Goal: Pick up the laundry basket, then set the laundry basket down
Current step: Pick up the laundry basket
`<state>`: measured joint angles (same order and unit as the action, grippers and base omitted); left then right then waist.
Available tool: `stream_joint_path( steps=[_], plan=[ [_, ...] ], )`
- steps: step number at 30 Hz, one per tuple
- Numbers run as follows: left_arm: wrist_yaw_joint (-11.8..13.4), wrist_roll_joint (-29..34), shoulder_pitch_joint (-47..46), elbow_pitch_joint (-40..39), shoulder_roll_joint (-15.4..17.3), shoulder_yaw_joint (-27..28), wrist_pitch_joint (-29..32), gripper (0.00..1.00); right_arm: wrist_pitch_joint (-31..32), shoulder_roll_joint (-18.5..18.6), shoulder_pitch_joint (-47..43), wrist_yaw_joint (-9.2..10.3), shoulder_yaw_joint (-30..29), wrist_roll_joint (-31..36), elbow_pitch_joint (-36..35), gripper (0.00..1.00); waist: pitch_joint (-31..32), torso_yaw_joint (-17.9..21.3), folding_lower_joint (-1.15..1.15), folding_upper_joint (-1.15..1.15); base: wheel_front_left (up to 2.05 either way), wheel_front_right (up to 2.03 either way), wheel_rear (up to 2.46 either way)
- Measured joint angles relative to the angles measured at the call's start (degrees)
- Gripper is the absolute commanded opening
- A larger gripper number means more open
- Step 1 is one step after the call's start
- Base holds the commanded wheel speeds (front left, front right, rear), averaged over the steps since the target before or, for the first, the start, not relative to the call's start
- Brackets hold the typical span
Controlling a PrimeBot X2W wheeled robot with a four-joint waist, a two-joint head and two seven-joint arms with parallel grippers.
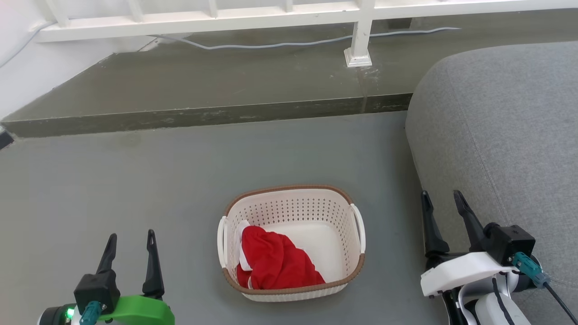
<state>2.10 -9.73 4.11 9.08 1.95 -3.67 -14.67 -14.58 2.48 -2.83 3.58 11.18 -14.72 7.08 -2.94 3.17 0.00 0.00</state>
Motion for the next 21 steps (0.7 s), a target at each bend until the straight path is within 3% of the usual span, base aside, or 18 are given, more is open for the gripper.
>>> stream_joint_path(
  steps=[21],
  plan=[
    [0.44,0.21,0.13,-3.33,0.02,-0.38,0.00,1.00,0.00,0.00,0.10,0.11,0.13,0.02,-2.24,1.00,-3.56,0.38,0.00,0.00,0.00,0.00,0.00]
  ],
)
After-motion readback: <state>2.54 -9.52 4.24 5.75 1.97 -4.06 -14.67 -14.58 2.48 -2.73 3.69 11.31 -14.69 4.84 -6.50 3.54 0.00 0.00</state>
